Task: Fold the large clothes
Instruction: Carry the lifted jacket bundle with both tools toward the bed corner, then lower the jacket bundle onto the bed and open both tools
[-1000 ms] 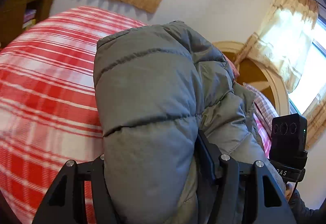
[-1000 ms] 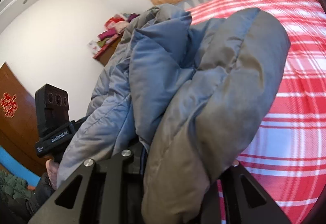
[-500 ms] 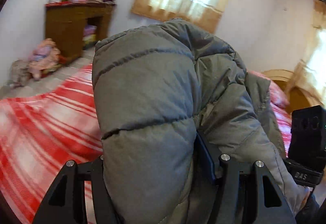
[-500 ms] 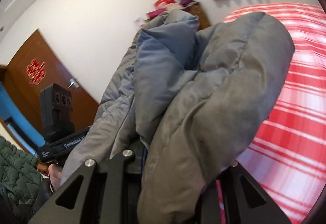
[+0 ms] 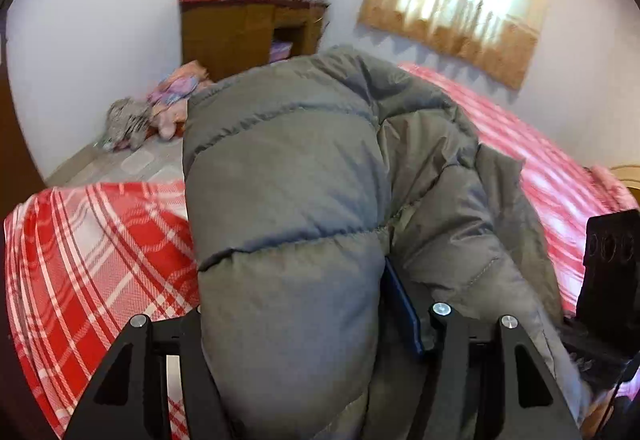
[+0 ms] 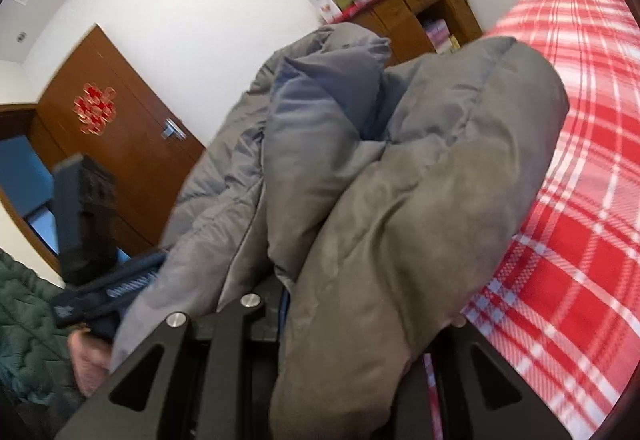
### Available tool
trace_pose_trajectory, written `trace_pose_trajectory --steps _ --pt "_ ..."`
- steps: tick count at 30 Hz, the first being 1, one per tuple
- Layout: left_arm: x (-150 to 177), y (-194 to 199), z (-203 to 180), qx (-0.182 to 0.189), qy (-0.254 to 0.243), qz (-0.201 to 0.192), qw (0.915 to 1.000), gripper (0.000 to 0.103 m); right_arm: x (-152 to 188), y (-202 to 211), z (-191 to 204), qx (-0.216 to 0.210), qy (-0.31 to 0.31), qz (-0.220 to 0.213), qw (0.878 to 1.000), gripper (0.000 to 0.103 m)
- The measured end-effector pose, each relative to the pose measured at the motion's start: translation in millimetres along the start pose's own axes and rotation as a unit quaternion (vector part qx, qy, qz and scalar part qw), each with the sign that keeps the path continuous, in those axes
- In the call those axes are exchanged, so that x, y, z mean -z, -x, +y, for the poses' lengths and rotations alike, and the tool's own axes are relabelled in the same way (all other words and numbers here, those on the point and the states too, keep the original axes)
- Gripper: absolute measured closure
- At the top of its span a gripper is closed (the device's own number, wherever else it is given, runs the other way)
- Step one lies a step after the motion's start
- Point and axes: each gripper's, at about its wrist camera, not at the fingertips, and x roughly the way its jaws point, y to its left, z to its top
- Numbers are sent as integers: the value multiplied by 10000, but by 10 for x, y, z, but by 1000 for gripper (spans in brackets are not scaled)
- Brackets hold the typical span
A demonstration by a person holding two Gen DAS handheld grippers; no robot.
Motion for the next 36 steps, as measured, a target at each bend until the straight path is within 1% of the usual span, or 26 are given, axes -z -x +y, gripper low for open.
trace_pose_trajectory --steps 3,5,6,7,8,9,11,14,15,17,18,19,20,21,23,25,26,27,28,29,31,32,34,36 --pt "-8 -139 -27 -252 -105 1 9996 43 81 -86 -252 175 -287 134 9993 76" --pt "13 -185 -45 -385 -231 -1 9990 43 118 -34 -357 206 -554 110 9982 69" --pt "13 -190 -30 -407 -233 -3 9989 43 132 -21 -379 259 -580 95 9979 66" --pt "27 -213 -17 -425 -238 -13 9988 43 161 17 -379 371 -579 79 9976 55" --pt "52 -194 -7 -449 -253 -21 9987 42 163 45 -390 576 -589 86 9966 39" --pt "72 -194 10 -453 -282 -29 9986 42 167 131 -404 709 -603 55 9956 37" --pt "112 -171 46 -398 -335 -52 9986 42 158 326 -411 826 -657 -44 9944 34" --pt "194 -93 86 -305 -349 -59 9989 42 176 727 -308 1105 -537 -271 9921 33" --pt "214 -80 119 -242 -322 -58 9992 42 135 847 -253 1207 -493 -373 9908 33" --pt "229 -59 177 -139 -257 -58 9996 42 129 1058 -157 1275 -523 -542 9890 34" --pt "234 -28 162 -108 -232 -51 9997 42 72 1012 -47 1315 -580 -562 9880 35" --pt "234 -12 165 -95 -231 -47 9997 42 56 990 23 1296 -623 -575 9879 39" --pt "238 15 151 -110 -257 -47 9996 42 58 999 110 1227 -615 -573 9889 47" --pt "243 35 121 -126 -278 -53 9995 42 -60 856 230 1213 -546 -581 9894 52" --pt "253 60 68 -200 -328 -79 9992 42 -232 728 420 1319 -182 -712 9885 74" --pt "264 76 37 -257 -399 -99 9988 42 -311 540 613 1304 -13 -684 9891 79" --pt "274 80 11 -318 -459 -113 9984 42 -333 462 636 1350 -52 -612 9889 79" --pt "277 75 -16 -371 -502 -121 9980 42 -398 307 623 1419 -254 -493 9883 79" --pt "266 73 -41 -411 -527 -123 9977 42 -395 209 608 1497 -443 -417 9869 80" --pt "265 63 -56 -445 -553 -122 9974 42 -382 76 557 1701 -696 -330 9824 81" --pt "257 40 -75 -503 -617 -109 9968 41 -294 -46 464 2100 -931 -257 9729 82" --pt "254 27 -76 -505 -629 -96 9967 40 -219 -135 364 2211 -1058 -199 9693 89" --pt "235 -14 -69 -481 -654 -21 9967 35 -62 -211 184 2161 -1250 -164 9682 95" --pt "206 -88 -54 -445 -651 87 9968 27 29 -219 63 2004 -1359 -281 9698 98"
